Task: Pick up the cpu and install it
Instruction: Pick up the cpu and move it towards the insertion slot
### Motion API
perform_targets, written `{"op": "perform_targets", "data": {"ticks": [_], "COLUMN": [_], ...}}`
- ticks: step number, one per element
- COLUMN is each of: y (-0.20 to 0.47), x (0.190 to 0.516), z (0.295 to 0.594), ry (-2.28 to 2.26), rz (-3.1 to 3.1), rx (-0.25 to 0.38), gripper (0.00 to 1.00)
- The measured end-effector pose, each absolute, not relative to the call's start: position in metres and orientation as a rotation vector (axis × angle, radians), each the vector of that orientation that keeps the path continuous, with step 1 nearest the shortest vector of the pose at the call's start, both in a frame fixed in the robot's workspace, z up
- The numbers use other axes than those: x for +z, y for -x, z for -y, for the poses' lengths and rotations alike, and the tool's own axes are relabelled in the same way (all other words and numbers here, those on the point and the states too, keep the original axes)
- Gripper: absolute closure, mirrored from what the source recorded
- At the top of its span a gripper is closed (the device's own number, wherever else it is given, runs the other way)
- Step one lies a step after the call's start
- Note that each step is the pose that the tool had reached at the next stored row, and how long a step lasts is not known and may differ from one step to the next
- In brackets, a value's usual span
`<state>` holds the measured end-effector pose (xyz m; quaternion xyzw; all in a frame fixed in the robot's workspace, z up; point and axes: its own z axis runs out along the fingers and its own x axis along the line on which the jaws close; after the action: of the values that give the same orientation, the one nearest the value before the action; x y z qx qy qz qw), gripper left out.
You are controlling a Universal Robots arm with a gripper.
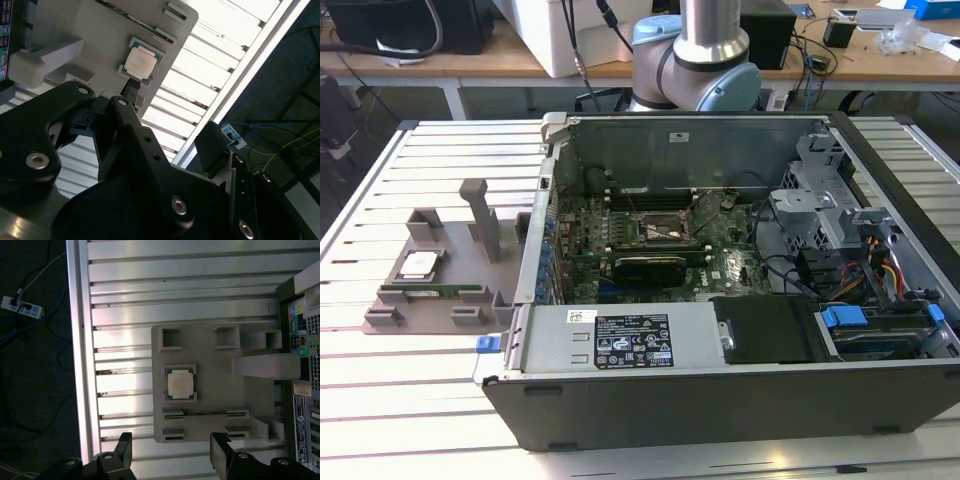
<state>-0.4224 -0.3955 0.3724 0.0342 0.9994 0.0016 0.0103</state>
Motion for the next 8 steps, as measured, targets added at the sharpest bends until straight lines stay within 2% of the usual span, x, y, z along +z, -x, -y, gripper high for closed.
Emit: {"op": "perform_targets", "data": {"ticks": [8], "y": [0.4223], "x": [0.3653], "z": [0.3955], "ry": [-0.107], "rz": [-3.119], "rx": [0.005], "gripper": [0.28]}}
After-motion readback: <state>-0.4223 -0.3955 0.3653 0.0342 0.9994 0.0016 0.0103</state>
